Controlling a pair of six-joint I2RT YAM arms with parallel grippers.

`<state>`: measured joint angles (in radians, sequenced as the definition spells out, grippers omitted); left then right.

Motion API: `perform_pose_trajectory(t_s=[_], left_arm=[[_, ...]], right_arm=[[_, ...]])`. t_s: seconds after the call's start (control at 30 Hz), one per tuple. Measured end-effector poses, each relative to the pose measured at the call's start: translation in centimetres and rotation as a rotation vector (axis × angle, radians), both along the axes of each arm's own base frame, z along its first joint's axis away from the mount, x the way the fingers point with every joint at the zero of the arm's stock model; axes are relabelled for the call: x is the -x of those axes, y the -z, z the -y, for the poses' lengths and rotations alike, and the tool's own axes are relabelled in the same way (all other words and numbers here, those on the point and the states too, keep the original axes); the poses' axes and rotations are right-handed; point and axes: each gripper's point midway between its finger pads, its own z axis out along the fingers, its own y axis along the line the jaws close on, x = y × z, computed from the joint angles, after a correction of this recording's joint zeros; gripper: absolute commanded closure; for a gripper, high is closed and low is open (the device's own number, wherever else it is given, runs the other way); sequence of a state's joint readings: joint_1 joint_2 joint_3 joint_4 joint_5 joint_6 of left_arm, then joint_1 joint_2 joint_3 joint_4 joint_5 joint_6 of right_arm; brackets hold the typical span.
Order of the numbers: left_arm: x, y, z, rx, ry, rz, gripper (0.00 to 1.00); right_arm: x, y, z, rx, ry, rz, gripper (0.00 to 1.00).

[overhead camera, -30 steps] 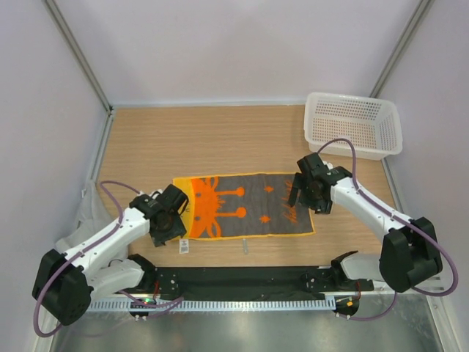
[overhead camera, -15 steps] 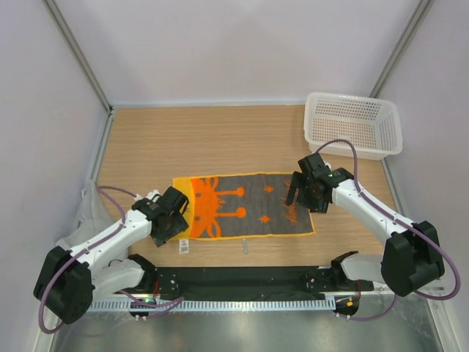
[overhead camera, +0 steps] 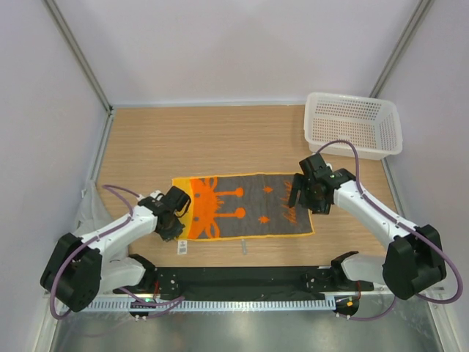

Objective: Roll the towels
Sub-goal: Fold the towel

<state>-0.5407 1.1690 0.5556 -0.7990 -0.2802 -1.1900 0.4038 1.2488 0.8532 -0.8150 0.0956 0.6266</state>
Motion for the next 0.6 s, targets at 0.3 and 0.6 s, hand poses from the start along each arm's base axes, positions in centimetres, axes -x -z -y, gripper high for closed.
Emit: perform_pose_trajectory(t_s=[0.3,0.6], left_arm=[[-0.4,-0.1,0.4,0.012,0.016,0.010,0.88],[-0.9,-0.1,0.3,0.034,0.011,0.013,0.89]], right_arm=[[0.1,0.0,1.9,0.005,0.110,-0.001,0.21],[4.4,4.8,3.1,-0.040,0.295,-0.161,0.39]])
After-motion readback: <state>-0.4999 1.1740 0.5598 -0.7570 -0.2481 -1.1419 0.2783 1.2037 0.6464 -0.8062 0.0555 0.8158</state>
